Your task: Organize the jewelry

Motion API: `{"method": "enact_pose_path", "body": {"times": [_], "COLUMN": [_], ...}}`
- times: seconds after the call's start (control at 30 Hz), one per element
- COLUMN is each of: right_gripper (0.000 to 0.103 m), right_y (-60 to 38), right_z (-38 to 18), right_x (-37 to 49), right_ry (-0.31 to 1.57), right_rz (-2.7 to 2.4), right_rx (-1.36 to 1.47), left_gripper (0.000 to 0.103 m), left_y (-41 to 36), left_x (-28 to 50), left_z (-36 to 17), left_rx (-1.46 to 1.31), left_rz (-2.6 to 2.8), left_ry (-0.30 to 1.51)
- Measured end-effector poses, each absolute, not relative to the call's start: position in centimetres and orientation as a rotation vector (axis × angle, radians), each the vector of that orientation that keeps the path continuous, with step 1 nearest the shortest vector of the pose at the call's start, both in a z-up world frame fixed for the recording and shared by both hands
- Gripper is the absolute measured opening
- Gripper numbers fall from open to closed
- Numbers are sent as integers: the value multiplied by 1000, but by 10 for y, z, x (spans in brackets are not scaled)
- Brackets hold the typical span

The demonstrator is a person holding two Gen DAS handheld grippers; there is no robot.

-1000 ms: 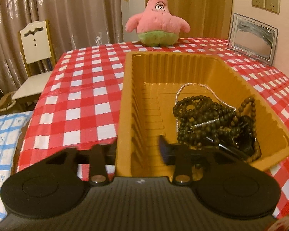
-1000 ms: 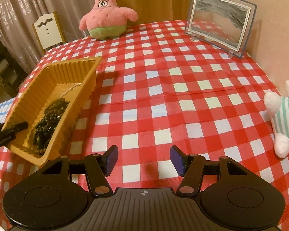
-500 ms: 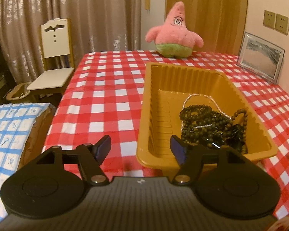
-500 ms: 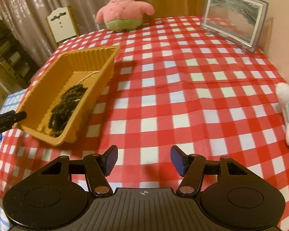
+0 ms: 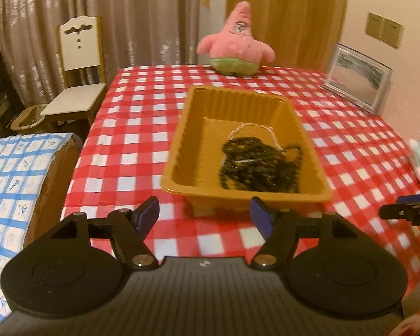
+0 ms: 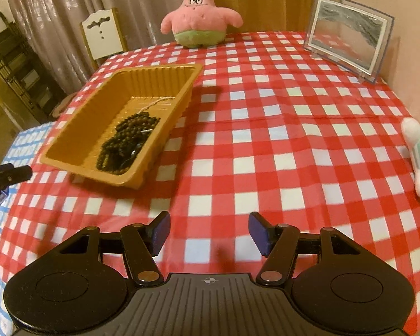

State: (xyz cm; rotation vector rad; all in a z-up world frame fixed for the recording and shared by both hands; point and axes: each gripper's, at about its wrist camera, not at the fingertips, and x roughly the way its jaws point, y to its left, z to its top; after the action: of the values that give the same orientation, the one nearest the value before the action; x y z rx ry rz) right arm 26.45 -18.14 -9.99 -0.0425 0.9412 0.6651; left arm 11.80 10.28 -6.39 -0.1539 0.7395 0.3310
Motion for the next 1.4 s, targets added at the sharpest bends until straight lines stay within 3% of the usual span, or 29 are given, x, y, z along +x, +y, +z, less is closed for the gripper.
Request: {"method": "enact_pose_path", "body": {"times": [0.47, 0.87, 1.4], "right_gripper": [62, 62, 62], "right_y": [-180, -177, -203], "right_z": [-70, -38, -27], "right_x": [174, 84, 62], "right_ry": [964, 922, 896], "right_rz": [539, 508, 556], "right_rx": [19, 69, 51], "left_gripper": [70, 70, 70], "left_y": [64, 47, 6], "left_x": [81, 22, -4], "left_z": [-60, -38, -14], "left_rx": [-111, -70, -86], "left_rz": [196, 93, 78], "left_ry": [885, 874, 850]}}
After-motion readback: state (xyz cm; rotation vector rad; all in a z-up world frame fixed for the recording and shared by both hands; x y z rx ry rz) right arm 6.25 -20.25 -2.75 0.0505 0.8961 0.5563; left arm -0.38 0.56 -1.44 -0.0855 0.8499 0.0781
